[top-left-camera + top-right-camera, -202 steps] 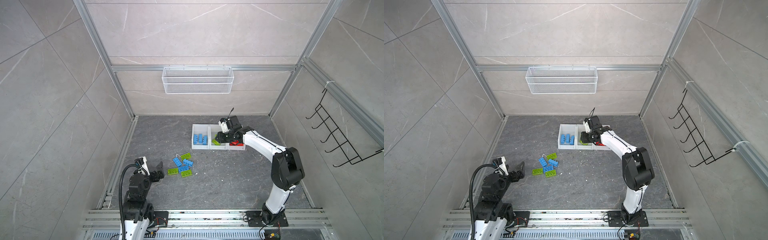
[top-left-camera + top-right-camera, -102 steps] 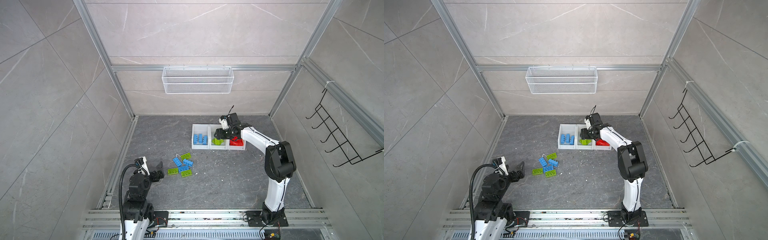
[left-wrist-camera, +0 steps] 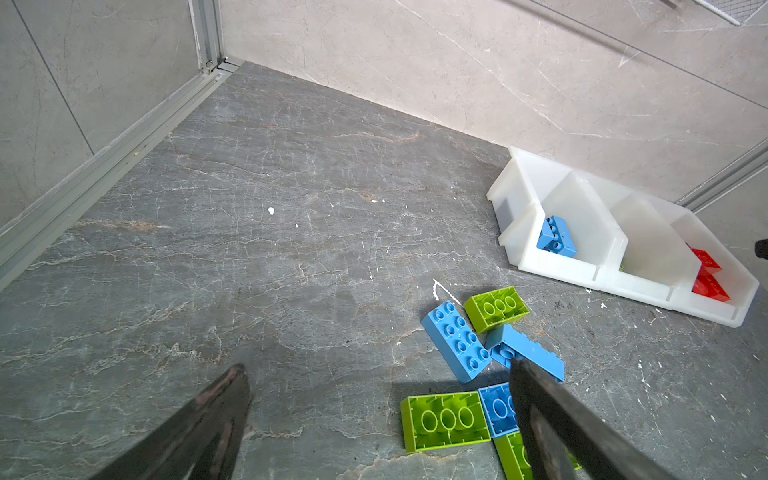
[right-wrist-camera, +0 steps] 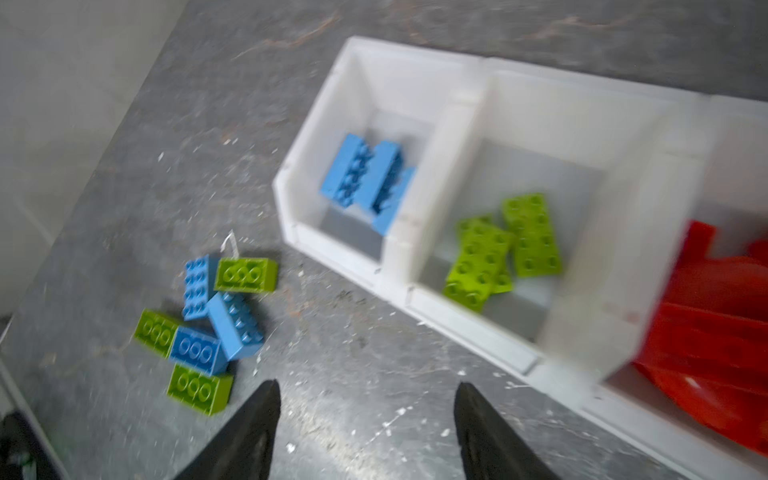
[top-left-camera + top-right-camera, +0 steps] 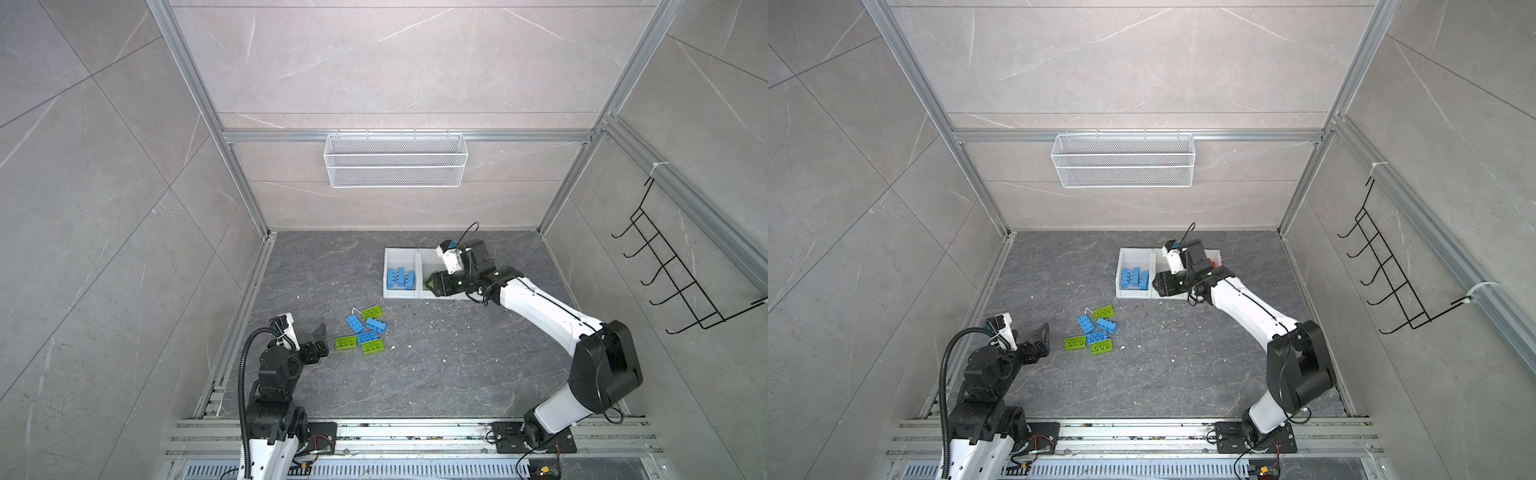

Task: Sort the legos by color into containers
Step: 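Move the open right gripper down onto a blue brick lying on its side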

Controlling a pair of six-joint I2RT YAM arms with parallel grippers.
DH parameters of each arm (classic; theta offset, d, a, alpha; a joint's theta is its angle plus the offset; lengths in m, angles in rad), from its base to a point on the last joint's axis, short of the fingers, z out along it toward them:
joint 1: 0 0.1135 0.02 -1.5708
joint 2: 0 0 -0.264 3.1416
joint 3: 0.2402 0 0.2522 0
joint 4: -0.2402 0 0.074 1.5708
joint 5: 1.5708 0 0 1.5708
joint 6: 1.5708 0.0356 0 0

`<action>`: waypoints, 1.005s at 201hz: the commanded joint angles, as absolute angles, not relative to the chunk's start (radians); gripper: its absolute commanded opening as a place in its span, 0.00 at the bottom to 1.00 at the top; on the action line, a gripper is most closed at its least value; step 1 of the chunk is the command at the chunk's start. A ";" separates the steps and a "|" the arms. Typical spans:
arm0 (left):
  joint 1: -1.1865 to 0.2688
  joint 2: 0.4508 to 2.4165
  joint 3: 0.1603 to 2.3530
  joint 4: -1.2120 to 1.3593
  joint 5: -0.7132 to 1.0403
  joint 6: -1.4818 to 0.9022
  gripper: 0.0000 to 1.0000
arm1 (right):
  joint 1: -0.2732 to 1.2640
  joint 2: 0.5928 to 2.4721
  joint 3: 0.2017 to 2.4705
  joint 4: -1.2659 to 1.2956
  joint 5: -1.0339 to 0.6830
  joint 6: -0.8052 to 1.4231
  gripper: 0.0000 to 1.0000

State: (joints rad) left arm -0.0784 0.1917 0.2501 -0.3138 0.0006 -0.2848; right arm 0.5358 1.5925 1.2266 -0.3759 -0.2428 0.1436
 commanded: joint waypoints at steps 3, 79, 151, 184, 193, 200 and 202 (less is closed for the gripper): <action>-0.078 0.201 0.259 -0.279 -0.009 -0.296 1.00 | 0.697 1.631 1.211 -0.386 -0.237 0.050 0.67; -0.078 0.173 0.255 -0.294 -0.020 -0.299 1.00 | 0.828 1.905 1.392 -0.401 -0.180 0.005 0.64; -0.078 0.175 0.256 -0.294 -0.019 -0.298 1.00 | 0.849 2.071 1.530 -0.458 -0.174 -0.030 0.61; -0.078 0.174 0.256 -0.293 -0.018 -0.299 1.00 | 0.850 2.134 1.586 -0.483 -0.149 -0.020 0.60; -0.078 0.176 0.255 -0.293 -0.017 -0.299 1.00 | 0.850 2.149 1.596 -0.482 -0.145 -0.016 0.59; -0.078 0.176 0.255 -0.293 -0.018 -0.298 1.00 | 0.850 2.160 1.600 -0.476 -0.140 -0.010 0.58; -0.079 0.176 0.256 -0.293 -0.018 -0.298 1.00 | 0.851 2.164 1.602 -0.476 -0.137 -0.008 0.58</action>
